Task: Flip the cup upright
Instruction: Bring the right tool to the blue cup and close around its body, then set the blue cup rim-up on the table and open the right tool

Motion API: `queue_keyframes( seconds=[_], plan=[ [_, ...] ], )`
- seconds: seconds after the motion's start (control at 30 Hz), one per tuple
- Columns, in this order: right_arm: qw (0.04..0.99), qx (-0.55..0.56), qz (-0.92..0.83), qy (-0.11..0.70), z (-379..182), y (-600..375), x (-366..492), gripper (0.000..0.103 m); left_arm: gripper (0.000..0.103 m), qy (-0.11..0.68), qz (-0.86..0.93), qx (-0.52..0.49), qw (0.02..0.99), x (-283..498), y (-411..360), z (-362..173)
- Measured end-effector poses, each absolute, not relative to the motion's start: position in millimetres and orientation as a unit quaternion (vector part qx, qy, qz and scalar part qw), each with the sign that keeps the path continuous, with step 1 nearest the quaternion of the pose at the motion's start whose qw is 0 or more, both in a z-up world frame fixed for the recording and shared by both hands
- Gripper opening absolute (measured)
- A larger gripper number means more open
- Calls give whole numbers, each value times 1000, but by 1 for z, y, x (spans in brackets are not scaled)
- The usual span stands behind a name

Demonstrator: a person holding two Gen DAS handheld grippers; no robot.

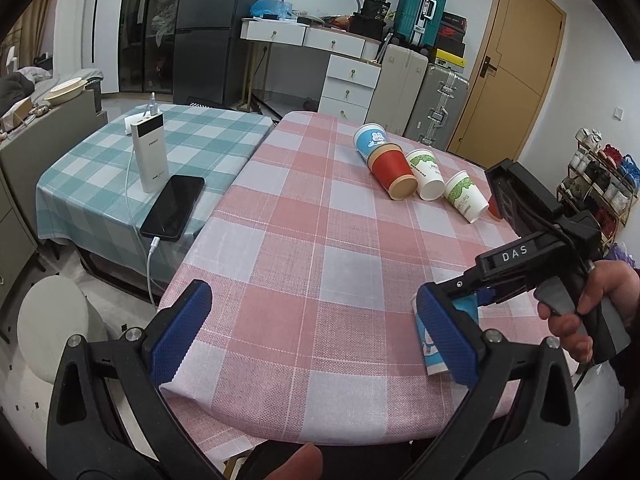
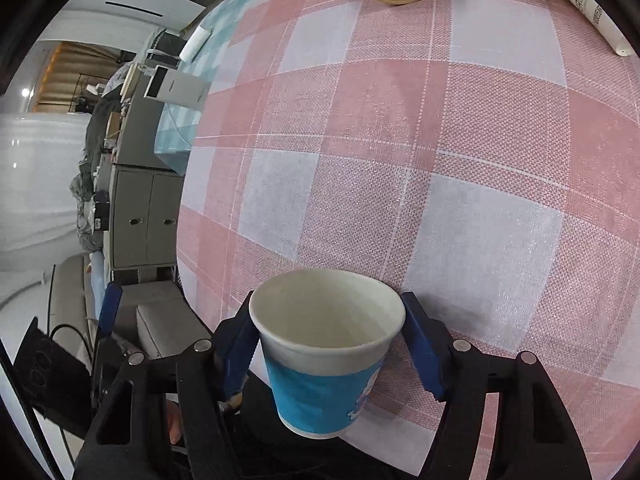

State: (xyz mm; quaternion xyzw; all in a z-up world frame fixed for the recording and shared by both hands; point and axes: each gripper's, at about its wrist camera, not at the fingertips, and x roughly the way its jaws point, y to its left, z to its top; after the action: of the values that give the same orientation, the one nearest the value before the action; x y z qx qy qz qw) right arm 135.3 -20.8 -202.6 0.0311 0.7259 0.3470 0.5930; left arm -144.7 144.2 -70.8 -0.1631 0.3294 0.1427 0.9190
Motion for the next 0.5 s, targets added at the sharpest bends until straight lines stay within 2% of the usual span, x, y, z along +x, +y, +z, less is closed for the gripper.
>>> queue_keyframes(
  seconds=[0.2, 0.5],
  plan=[
    [625, 76, 367, 685, -177, -50, 136, 65, 102, 332, 137, -173, 917, -139, 145, -72],
    [760, 124, 353, 531, -122, -115, 132, 65, 102, 336, 130, -171, 917, -121, 134, -65]
  ],
)
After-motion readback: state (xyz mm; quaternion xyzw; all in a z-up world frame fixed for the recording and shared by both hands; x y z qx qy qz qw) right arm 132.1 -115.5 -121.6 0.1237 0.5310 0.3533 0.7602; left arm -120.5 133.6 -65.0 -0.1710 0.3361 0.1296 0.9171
